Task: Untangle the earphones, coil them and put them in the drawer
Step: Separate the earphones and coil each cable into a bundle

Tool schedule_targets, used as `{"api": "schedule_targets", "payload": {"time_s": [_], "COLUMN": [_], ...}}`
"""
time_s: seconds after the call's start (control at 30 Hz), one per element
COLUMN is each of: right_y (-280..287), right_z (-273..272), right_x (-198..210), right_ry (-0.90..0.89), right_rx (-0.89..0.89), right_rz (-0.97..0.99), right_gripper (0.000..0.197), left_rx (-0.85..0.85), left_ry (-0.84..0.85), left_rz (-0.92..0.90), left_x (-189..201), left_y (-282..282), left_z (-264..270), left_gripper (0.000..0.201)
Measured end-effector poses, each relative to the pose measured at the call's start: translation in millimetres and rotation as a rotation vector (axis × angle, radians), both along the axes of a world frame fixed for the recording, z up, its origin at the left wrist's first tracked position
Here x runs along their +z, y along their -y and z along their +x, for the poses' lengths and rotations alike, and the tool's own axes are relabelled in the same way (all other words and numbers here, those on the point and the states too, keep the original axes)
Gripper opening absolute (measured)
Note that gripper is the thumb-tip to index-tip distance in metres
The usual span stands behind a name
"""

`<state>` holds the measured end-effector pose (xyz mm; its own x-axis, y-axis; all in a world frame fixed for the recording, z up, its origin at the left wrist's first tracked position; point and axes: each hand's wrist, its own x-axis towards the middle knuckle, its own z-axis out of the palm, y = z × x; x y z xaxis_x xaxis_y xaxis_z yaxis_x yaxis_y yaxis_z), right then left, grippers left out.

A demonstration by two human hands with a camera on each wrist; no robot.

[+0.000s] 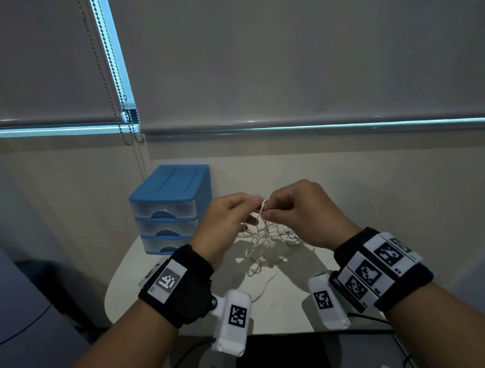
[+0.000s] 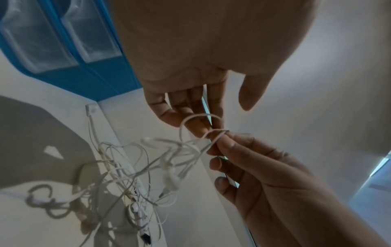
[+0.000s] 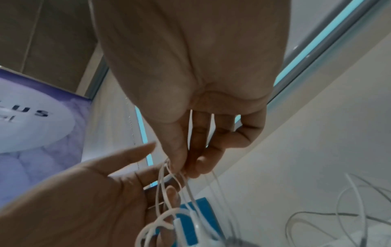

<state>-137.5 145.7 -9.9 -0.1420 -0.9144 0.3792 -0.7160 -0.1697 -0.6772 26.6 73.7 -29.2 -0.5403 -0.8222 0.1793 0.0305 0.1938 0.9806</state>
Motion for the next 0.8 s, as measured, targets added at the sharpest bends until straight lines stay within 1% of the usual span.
{"api": "schedule_targets", "payload": {"time_s": [0.1,0.23,0.33,0.4,0.43,0.57,0.67,0.8], "right_y": [-0.5,-2.0,-3.8,-5.4,-5.7,-4.3,-2.8,-4.3], "right_z": [2.2,1.9,0.8,-0.2,-0.7,-5.6,-12.5,-24.5], "right_x": [-1.0,-1.6,0.3,1.2,1.1,0.5,3.3,8.5], "right_ry": [-0.047,-0.041,0.075,0.165,0.206,0.358,0.481,0.616], "right_rx": [0.003,-0.091,-0.133,-0.116,-0.104,-0.088,-0.116,-0.21], "right_rz": [-0.008,-0.029,-0.048,-0.03,-0.021,-0.03,-0.075,-0.183], "right_gripper": [0.01,0.016,0.018,0.018,0.017,0.018,0.021,0.025], "left_rx": [0.016,0.041,0.036,0.016,0.016,0.071,0.112,0.189], "left_ry": [-0.009,-0.07,-0.182,-0.265,-0.277,-0.204,-0.154,-0.212], "left_rz": [-0.01,0.033,0.151,0.232,0.244,0.198,0.165,0.195], "left_x": [-2.0,0.2,3.0,4.8,5.3,4.7,3.3,0.8], "left_y": [0.8,4.4,7.6,9.9,11.0,14.5,17.5,23.9], "left_z": [-2.6,-4.7,-3.4,-2.1,-1.6,-0.5,1.2,4.2], "left_gripper": [0.01,0.011,0.012,0.011,0.011,0.014,0.014,0.015]}}
